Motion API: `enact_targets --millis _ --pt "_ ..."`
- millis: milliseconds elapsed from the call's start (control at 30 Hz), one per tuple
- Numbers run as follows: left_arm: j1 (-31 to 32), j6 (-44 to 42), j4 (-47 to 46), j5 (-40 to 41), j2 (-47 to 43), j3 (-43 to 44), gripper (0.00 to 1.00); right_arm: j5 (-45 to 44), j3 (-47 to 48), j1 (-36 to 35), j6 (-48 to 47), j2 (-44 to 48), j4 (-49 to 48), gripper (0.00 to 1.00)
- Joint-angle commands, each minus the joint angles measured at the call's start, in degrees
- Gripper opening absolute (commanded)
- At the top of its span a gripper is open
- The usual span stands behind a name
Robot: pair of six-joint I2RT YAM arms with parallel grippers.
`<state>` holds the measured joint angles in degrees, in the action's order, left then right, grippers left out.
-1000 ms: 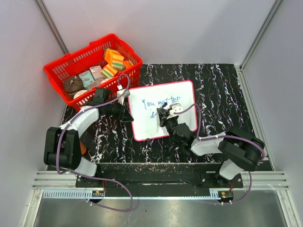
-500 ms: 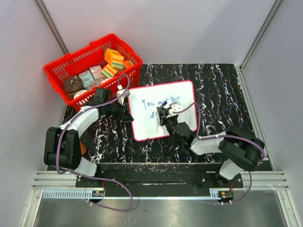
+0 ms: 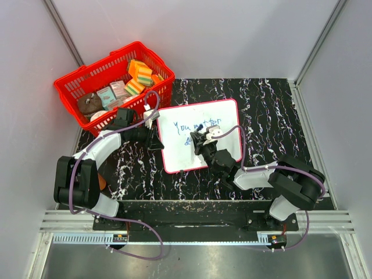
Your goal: Write a sentence on the whiteboard
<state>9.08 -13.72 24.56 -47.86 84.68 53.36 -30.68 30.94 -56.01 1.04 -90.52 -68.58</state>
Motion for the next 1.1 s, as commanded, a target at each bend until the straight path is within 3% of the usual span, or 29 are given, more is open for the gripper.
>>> enact_targets --millis 0,1067 --pt "0.23 -2.98 -2.58 -0.31 -2.07 0.25 0.00 1.14 0.18 0.46 2.91 -0.36 0.46 0.00" --pt "0.23 -3.16 -2.41 -0.31 -2.07 0.51 0.00 -3.78 -3.60 0.46 0.81 5.61 0.03 0.00"
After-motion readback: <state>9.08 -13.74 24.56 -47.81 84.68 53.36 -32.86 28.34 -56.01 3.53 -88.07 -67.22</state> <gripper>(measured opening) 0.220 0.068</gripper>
